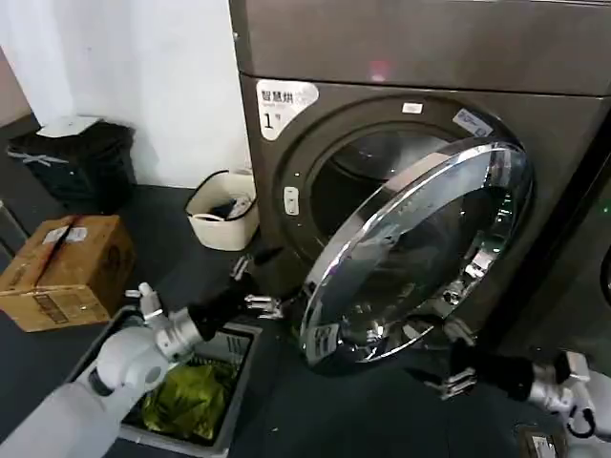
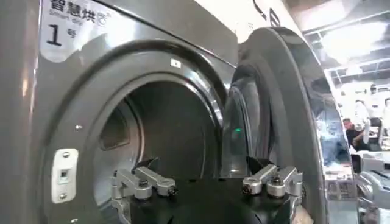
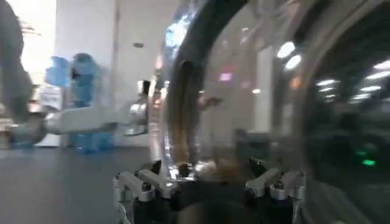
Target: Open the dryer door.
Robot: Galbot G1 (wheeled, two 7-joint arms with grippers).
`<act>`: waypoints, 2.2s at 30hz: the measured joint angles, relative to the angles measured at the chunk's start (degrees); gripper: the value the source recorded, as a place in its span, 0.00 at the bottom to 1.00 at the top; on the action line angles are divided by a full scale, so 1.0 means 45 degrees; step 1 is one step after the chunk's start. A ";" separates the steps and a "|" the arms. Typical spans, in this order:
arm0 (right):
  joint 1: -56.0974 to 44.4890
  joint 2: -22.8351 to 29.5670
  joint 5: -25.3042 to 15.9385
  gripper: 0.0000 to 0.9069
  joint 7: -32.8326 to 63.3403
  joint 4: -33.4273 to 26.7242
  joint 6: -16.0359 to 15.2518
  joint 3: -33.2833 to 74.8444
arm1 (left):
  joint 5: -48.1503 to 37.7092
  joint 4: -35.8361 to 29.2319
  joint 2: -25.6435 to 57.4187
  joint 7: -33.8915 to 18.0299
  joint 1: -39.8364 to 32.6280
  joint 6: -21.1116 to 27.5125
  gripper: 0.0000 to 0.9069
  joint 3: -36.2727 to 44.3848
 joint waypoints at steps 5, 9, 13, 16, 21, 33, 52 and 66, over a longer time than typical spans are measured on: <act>-0.0224 0.0009 0.0018 1.00 0.0364 -0.0164 0.0162 0.0970 | 0.0000 -0.0117 0.0049 0.0099 -0.0141 0.0012 1.00 0.0341; -0.0388 0.0020 0.0049 1.00 0.0623 -0.0160 0.0200 0.1676 | -0.0011 -0.0170 0.0055 0.0198 -0.0245 0.0031 1.00 0.0581; -0.0511 0.0010 0.0103 1.00 0.1253 -0.0059 0.0047 0.2307 | -0.0085 -0.0258 0.0067 0.0298 -0.0344 0.0048 1.00 0.0854; -0.0650 -0.0018 0.0114 1.00 0.1565 0.0048 -0.0211 0.2799 | -0.0165 -0.0340 0.0069 0.0319 -0.0407 0.0062 1.00 0.1058; -0.0800 -0.0064 0.0107 1.00 0.2515 0.0198 -0.0213 0.3603 | -0.0426 -0.0476 0.0015 0.0441 -0.0397 0.0062 1.00 0.1318; -0.1229 0.0045 0.0114 1.00 0.3015 0.0622 -0.0258 0.4927 | -0.0586 -0.0837 0.0007 0.1103 -0.0565 -0.0166 1.00 0.2385; -0.1737 -0.0006 0.0468 1.00 0.3617 0.0814 -0.0297 0.5981 | -0.2557 -0.0996 -0.0334 0.1530 -0.1883 -0.0569 1.00 0.4685; -0.1865 -0.0316 0.0650 1.00 0.3704 0.0677 -0.0298 0.6502 | -0.3084 -0.0234 -0.1085 0.1446 -0.2652 -0.0606 1.00 0.5959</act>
